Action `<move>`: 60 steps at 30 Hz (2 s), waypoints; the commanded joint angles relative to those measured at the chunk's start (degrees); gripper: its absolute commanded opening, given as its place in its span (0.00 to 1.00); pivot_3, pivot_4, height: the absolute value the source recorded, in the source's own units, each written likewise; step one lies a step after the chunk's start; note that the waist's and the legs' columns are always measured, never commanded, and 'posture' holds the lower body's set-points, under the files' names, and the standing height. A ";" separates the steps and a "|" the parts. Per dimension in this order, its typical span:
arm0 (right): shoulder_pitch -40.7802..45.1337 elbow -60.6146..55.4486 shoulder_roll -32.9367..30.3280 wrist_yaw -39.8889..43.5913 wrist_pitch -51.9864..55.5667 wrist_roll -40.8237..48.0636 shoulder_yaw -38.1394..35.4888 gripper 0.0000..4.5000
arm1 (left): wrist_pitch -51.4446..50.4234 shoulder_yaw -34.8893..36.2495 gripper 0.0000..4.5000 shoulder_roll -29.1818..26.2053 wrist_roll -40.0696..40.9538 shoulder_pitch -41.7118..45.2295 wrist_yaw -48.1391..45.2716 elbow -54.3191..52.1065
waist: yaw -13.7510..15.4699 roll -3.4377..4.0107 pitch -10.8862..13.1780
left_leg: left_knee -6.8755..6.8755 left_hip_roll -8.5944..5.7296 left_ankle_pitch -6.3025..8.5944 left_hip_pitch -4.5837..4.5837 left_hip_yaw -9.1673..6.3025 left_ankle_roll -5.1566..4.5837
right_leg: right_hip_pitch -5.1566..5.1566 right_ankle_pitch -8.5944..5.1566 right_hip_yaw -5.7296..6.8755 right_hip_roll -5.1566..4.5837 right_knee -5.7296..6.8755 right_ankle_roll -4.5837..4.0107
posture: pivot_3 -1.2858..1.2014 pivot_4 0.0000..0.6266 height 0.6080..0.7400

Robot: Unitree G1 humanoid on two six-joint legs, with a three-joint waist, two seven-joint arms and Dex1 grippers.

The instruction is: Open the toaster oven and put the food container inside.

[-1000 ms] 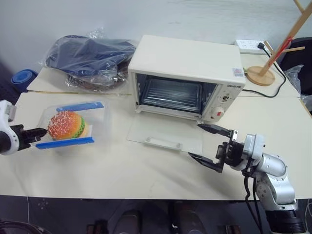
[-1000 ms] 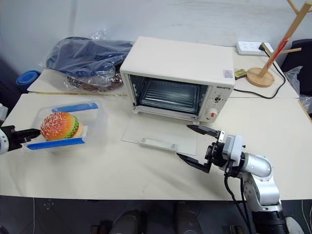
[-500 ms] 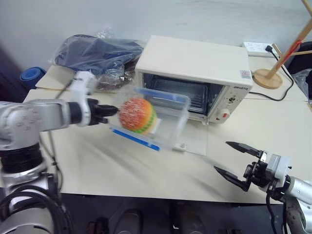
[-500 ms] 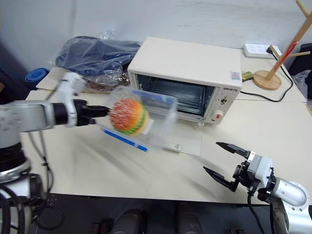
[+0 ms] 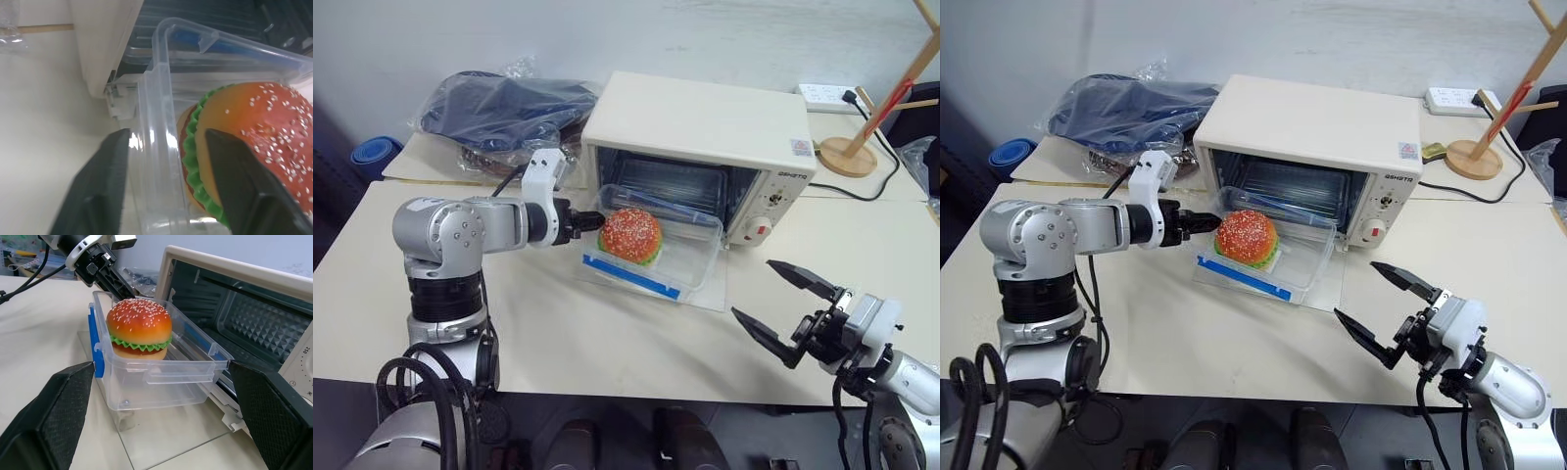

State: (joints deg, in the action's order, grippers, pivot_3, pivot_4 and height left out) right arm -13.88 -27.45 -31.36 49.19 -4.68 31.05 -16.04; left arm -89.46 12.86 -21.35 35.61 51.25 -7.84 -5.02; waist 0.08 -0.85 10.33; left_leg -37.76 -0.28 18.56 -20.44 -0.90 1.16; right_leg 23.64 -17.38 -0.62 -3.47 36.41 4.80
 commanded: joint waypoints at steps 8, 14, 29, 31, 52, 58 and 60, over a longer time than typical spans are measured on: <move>1.01 -15.93 -16.87 -2.40 26.65 13.67 1.76 0.80 | 39.39 -1.86 0.57 -31.34 -3.60 -18.22 -46.11 -2.41 | -1.83 0.02 0.01 | 0.45 0.11 -0.09 0.24 0.19 0.22 | 0.08 -0.14 -0.16 0.06 0.01 -0.26 | 0.52 0.24 1.00; 7.51 -13.88 -18.05 -4.25 32.79 8.80 11.64 0.33 | 62.24 -4.99 0.15 -32.74 -7.90 -31.19 -60.39 -0.07 | 0.75 0.06 0.00 | 0.49 0.09 -0.09 0.12 -0.21 -0.03 | -0.14 -0.19 0.20 -0.16 -0.42 -0.39 | 0.52 0.24 1.00; 25.88 5.03 -5.80 -12.28 25.13 -10.35 18.25 0.00 | 70.06 -14.59 0.00 -4.92 -16.73 -21.00 -40.48 8.12 | 1.14 0.04 -0.02 | -0.49 -0.07 0.27 -0.77 -0.05 -0.74 | 0.26 0.13 0.17 -0.12 -0.38 0.16 | 0.52 0.24 1.00; 27.09 7.87 -4.59 -12.73 23.13 -12.19 18.51 0.00 | 70.36 -14.14 0.00 -2.53 -16.56 -19.08 -39.05 9.91 | 1.15 0.04 -0.02 | -0.48 -0.06 0.26 -0.76 -0.05 -0.73 | 0.27 0.13 0.18 -0.07 -0.36 0.17 | 0.52 0.24 1.00; 35.77 23.49 4.99 -13.68 16.50 -17.98 17.16 0.00 | 72.87 -11.94 0.00 -0.13 -18.82 -17.20 -34.67 15.64 | -0.34 0.04 -0.02 | -0.66 -0.10 0.12 -0.81 0.32 -0.63 | 0.50 0.23 0.18 -0.08 0.21 0.34 | 0.52 0.24 1.00; 25.45 14.61 -3.87 -7.88 20.90 -11.07 7.66 0.00 | 67.98 -5.49 0.32 -14.52 -11.28 -28.64 -46.99 3.98 | -0.21 0.05 -0.02 | -0.40 -0.02 0.14 -1.10 0.28 -0.56 | 0.87 0.19 -0.06 -0.13 0.08 0.28 | 0.52 0.24 1.00; 22.07 16.18 -7.16 -5.69 20.12 -11.12 4.67 0.00 | 72.20 -2.19 0.45 -18.74 -9.68 -32.68 -53.01 3.48 | -0.19 0.05 -0.02 | -0.46 -0.04 0.14 -1.05 0.29 -0.58 | 0.77 0.19 -0.08 -0.18 0.08 0.27 | 0.52 0.24 1.00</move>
State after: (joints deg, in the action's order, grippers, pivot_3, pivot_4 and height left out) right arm 9.51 -10.75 -36.77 41.71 16.25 18.97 -8.12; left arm -20.46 7.56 -38.26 23.66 19.94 -56.36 0.76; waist -0.11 -0.80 10.31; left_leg -38.22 -0.33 18.73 -21.43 -0.58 0.52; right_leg 24.38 -17.20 -0.71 -3.68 36.32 5.05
